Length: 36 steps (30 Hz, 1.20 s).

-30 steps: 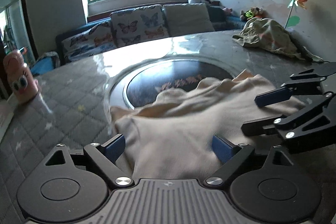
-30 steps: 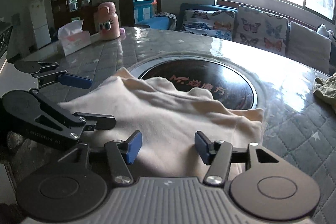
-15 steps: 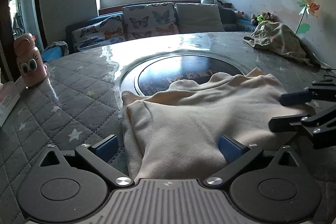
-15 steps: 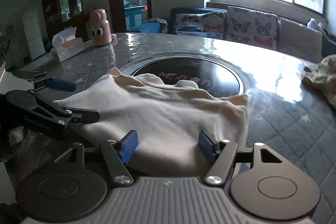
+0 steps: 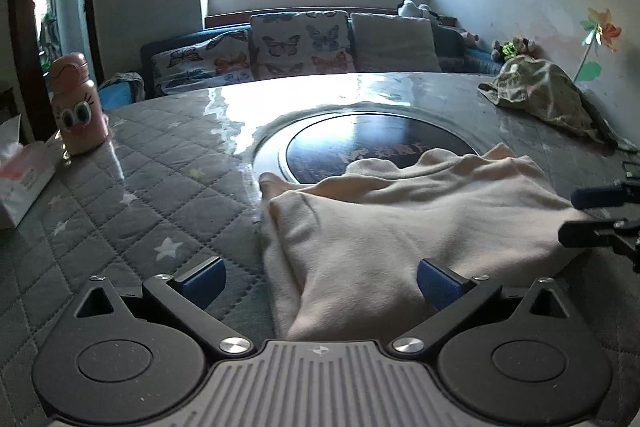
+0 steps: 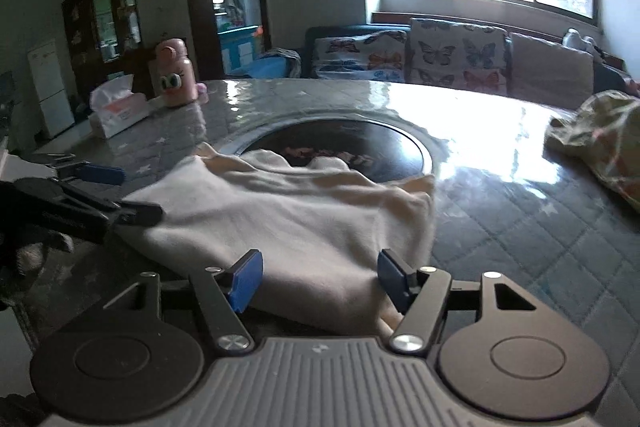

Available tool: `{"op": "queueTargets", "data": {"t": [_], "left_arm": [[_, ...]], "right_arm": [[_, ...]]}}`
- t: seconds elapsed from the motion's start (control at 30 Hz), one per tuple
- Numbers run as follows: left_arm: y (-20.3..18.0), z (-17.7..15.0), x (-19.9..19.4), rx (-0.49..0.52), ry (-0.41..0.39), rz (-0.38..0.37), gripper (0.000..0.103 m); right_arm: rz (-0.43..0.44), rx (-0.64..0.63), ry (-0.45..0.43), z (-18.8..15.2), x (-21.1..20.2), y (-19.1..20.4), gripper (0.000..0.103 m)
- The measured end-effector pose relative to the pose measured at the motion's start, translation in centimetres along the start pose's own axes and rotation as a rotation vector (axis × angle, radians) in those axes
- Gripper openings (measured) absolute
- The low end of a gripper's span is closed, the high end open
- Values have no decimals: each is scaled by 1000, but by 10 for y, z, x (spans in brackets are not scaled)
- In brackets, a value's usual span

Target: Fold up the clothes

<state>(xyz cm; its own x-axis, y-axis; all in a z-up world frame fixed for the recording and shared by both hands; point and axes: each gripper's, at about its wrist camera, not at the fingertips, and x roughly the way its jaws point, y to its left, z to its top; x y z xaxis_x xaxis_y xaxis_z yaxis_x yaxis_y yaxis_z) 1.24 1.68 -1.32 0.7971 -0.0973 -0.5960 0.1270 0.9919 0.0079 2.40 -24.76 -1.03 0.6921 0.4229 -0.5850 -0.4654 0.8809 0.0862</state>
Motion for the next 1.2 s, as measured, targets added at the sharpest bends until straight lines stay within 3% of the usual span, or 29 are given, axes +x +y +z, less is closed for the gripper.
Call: {"op": "queueTargets", "data": {"t": [0.1, 0.3, 0.43, 0.77, 1.03, 1.2], "left_arm": [[3, -3, 2, -12, 16, 2, 103], [7, 3, -9, -23, -20, 11, 103], [13, 1, -8, -44, -13, 38, 103], [27, -14, -6, -100, 8, 67, 103], [33, -18, -6, -138, -1, 45, 103], [36, -19, -4, -163, 1, 32, 103]], "right_arm": [[-13, 21, 24, -5, 4, -5, 64], [-38, 38, -30, 1, -9, -10, 66], [-88, 37, -17, -3, -3, -15, 73], [-100, 131, -11, -17, 5, -31, 94], [-85, 177, -12, -22, 6, -40, 103], [-86, 169, -7, -23, 6, -38, 103]]}}
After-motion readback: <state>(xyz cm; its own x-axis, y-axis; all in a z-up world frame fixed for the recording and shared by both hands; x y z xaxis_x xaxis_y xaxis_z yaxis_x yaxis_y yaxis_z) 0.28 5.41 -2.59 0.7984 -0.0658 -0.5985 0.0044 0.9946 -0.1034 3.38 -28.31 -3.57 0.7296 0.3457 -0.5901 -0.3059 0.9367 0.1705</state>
